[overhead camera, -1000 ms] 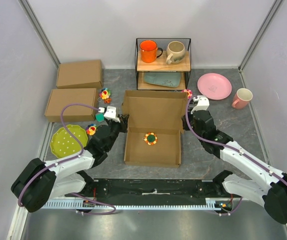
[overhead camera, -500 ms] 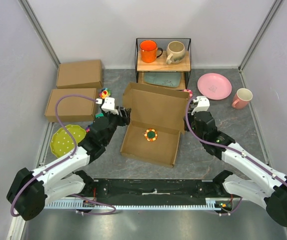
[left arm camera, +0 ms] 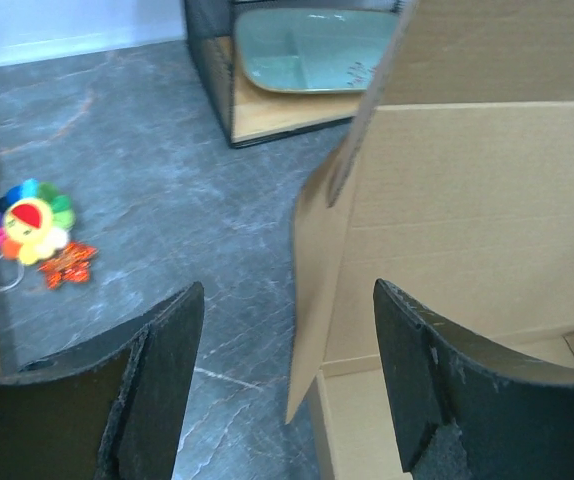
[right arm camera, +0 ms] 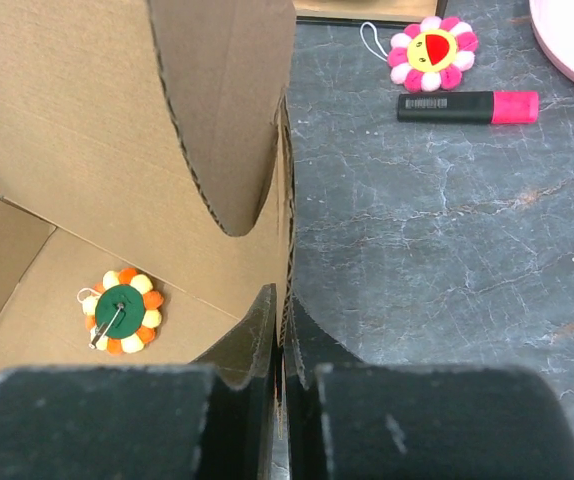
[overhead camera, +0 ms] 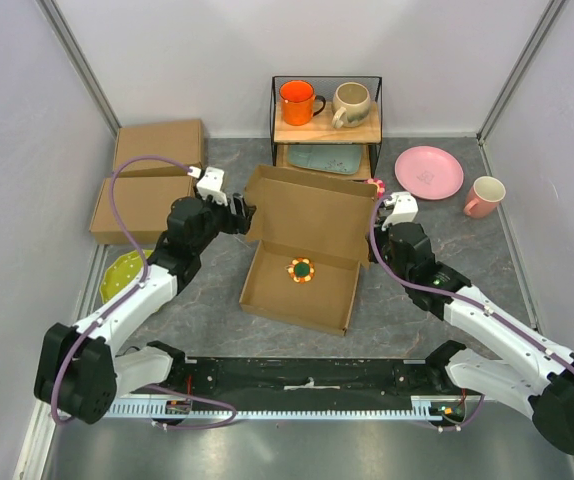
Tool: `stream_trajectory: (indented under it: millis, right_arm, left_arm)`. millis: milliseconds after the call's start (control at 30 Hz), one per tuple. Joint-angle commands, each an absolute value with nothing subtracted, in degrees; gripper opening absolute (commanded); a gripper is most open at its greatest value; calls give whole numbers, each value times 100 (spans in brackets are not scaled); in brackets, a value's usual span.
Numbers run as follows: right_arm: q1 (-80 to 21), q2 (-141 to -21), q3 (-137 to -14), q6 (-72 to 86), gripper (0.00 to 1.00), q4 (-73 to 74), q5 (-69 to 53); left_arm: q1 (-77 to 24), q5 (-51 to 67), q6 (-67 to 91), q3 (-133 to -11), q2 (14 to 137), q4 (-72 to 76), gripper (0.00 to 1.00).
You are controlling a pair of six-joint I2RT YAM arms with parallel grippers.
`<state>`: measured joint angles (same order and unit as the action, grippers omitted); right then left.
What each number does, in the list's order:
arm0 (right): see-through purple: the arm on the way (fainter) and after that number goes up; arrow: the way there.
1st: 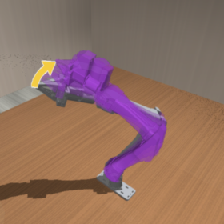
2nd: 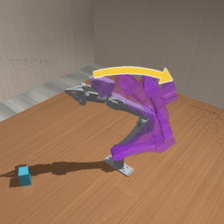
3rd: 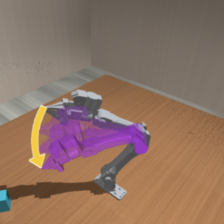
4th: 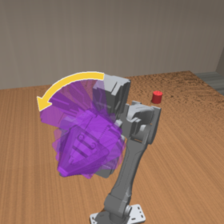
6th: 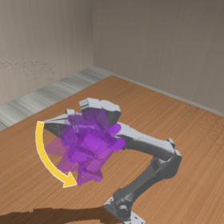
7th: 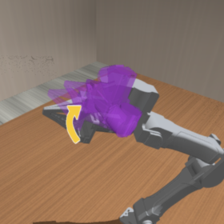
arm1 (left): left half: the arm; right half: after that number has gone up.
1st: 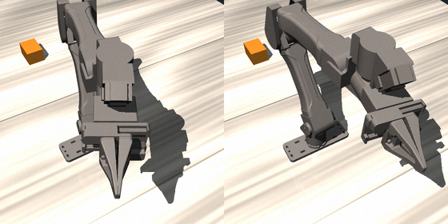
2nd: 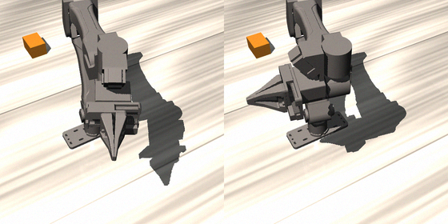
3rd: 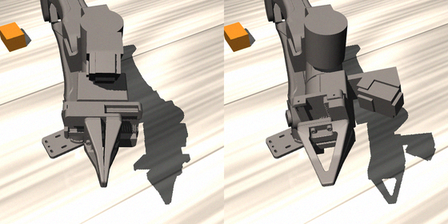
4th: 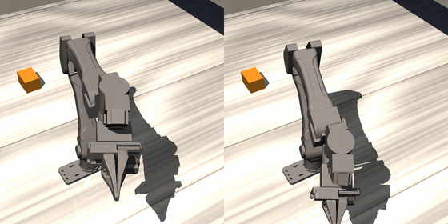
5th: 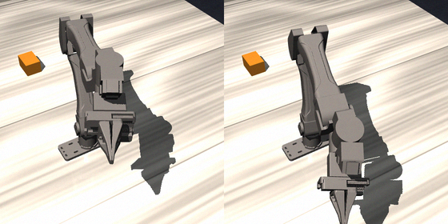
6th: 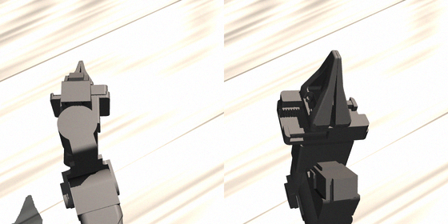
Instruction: Fold the paper box
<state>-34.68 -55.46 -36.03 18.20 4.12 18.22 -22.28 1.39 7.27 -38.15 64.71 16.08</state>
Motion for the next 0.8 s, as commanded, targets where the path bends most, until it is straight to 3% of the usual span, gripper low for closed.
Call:
stream_trajectory:
  millis: [0,233,400,533,667,767]
  right_arm:
    - [-3516,-5475,-3762,1705,8,237,1732]
    - [-3559,-5537,-3849,1661,7,281,1688]
    - [-3577,-5555,-3955,1617,7,395,1696]
    - [-3568,-5546,-4025,1591,7,492,1723]
    - [-3586,-5537,-4122,1556,8,606,1723]
    - [-3586,-5546,-4288,1556,17,825,1819]
  left_arm:
    - [-2145,1502,343,-4306,6741,1521,75]
    - [-2136,1714,246,-4605,7119,1600,66]
    - [-2127,1731,158,-4790,7391,1450,51]
    - [-2101,1687,185,-4755,7400,1520,30]
    - [-2101,1626,106,-4764,7418,1468,18]
    - [-2101,1573,79,-4729,7374,1459,10]
